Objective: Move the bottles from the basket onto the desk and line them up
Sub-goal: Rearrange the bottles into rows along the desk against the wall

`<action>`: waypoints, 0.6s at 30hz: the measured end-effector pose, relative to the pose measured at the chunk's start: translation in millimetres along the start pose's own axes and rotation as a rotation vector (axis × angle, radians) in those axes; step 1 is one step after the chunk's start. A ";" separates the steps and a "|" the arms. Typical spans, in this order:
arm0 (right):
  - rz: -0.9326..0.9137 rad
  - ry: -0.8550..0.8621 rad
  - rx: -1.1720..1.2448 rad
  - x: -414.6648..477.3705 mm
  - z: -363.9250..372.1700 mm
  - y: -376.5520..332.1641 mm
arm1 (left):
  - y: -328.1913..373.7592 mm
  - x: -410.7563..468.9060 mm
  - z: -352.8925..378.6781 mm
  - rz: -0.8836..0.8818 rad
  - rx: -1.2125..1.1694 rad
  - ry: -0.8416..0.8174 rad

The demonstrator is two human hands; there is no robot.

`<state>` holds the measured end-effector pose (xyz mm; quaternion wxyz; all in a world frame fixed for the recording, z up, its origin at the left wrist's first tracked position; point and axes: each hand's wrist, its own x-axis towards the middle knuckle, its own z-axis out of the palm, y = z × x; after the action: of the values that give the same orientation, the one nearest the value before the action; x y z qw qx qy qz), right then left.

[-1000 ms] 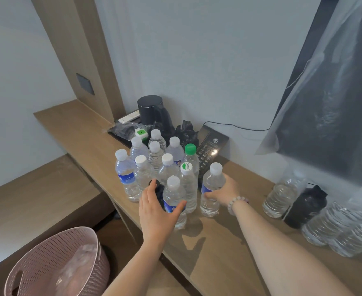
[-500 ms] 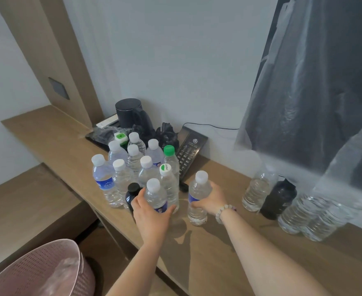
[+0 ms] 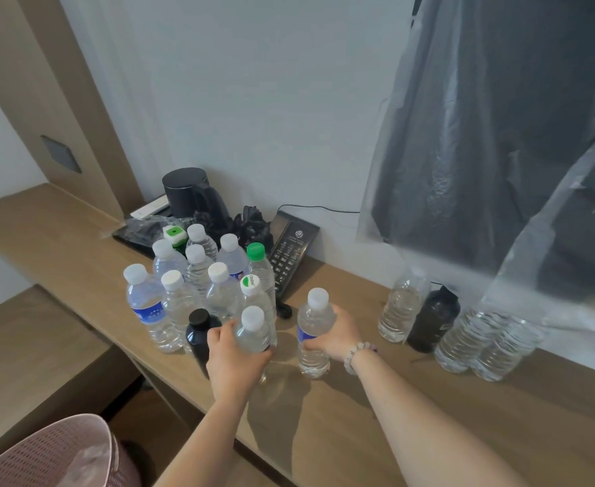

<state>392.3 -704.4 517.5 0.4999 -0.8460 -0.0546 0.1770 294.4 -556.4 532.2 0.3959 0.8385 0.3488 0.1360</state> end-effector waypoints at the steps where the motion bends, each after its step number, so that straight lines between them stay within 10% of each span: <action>1: 0.007 0.007 0.000 -1.4 -0.6 1.3 | 1.4 -1.8 1.0 0.024 0.023 -0.022; 18: 0.109 0.225 0.019 -50.5 -34.3 24.2 | 24.3 -34.9 30.5 0.181 -0.032 -0.260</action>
<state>355.3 -758.3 524.0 0.5006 -0.8574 0.0494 0.1085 296.3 -608.7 532.4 0.4375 0.8705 0.2154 0.0667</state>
